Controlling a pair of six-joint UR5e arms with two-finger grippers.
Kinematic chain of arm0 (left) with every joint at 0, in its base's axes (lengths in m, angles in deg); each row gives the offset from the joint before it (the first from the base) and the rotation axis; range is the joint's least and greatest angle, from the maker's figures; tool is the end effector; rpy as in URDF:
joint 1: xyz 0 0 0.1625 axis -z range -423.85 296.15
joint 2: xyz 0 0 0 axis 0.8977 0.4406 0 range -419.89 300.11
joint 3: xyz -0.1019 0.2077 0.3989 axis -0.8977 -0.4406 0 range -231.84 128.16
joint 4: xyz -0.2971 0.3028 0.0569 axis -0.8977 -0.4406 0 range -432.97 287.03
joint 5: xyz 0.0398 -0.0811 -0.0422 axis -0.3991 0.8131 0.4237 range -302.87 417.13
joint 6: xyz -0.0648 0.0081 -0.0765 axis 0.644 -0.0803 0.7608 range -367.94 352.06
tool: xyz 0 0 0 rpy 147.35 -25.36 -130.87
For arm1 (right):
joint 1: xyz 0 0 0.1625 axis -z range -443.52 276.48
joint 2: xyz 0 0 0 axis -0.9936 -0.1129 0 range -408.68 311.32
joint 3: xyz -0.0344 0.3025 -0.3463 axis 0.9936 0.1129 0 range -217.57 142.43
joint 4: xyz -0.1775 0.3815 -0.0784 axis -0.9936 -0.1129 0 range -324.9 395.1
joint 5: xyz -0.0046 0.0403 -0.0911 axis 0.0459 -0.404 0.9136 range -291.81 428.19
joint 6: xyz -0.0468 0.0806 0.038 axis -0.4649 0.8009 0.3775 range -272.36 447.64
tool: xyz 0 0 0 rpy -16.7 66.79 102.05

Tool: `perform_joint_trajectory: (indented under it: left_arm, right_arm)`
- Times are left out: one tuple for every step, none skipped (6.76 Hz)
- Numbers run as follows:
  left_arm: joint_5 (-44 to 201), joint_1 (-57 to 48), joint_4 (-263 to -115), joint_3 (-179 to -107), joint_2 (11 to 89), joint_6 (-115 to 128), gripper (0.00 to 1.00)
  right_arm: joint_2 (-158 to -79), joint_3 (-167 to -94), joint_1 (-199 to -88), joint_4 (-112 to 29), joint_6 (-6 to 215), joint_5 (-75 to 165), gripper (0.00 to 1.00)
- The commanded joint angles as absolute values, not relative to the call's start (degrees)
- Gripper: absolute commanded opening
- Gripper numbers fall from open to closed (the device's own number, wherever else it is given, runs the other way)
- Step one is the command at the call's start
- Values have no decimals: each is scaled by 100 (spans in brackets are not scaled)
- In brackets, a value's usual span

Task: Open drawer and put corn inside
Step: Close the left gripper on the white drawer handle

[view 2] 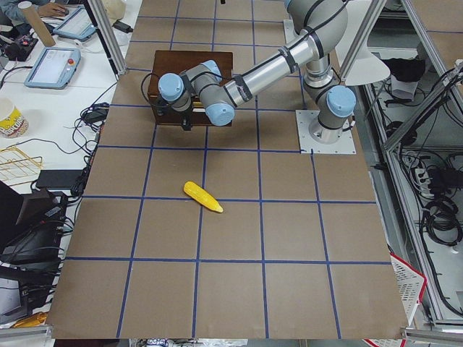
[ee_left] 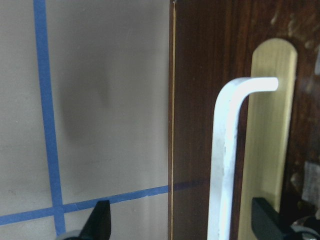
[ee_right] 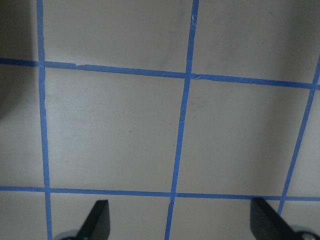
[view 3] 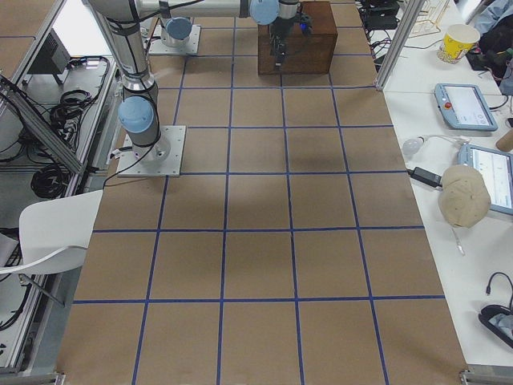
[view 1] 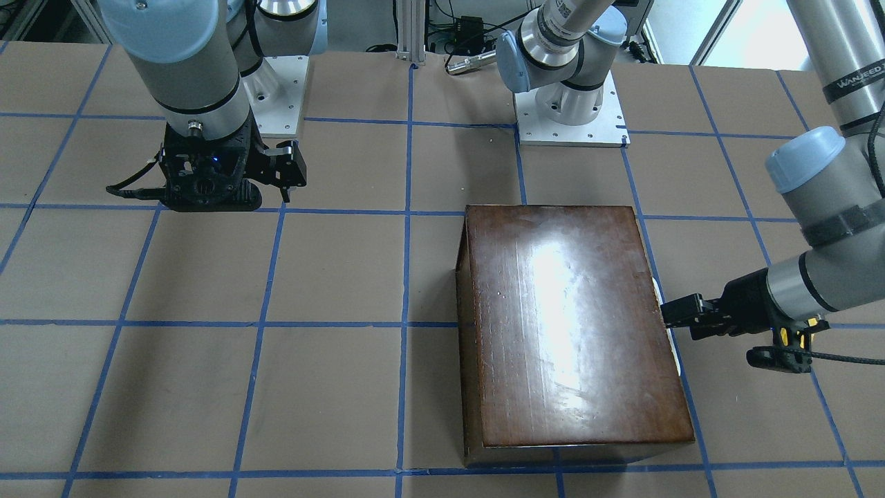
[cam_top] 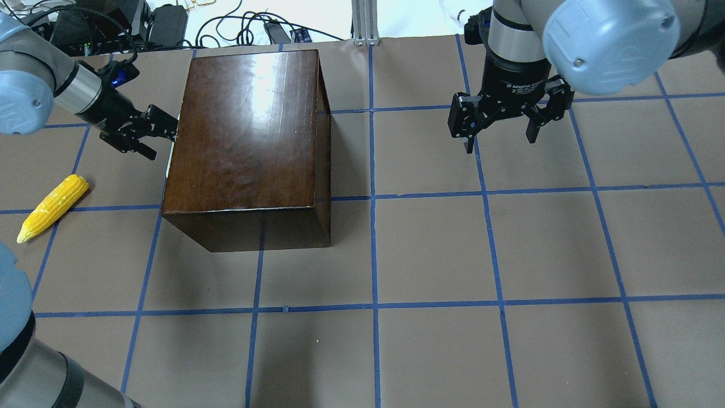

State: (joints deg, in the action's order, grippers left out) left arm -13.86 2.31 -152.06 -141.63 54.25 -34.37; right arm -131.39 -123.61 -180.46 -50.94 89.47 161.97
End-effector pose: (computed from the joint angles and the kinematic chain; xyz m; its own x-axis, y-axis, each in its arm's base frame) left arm 0.1051 -0.6489 0.3034 -0.9232 -0.0055 0.3843 0.0191 0.9980 0.0603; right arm 0.1923 -0.5314 0.4840 -0.9928 -0.0974 0.0694 -0.0882 0.9883 0.1246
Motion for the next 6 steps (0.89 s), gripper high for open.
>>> perform_joint_trajectory:
  left_arm:
    - [-1406,206,-15199,-14149,5507,-3466,100]
    - [-1406,206,-15199,-14114,5533,-3466,100]
    - [-1423,206,-15208,-14079,5568,-3466,100]
    - [-1432,163,-15208,-14062,5595,-3466,100]
    - [-1432,84,-15199,-14053,5595,-3466,100]
    - [-1441,14,-15147,-14053,5595,-3466,100]
  right_arm:
    - [-13139,-12361,-18046,-5094,8948,16206,100]
    - [-13139,-12361,-18046,-5094,8948,16197,100]
    - [-13139,-12361,-18046,-5094,8948,16197,100]
    - [-13139,-12361,-18046,-5094,8948,16197,100]
    - [-13139,-12361,-18046,-5094,8948,16197,100]
    - [-13139,-12361,-18046,-5094,8948,16197,100]
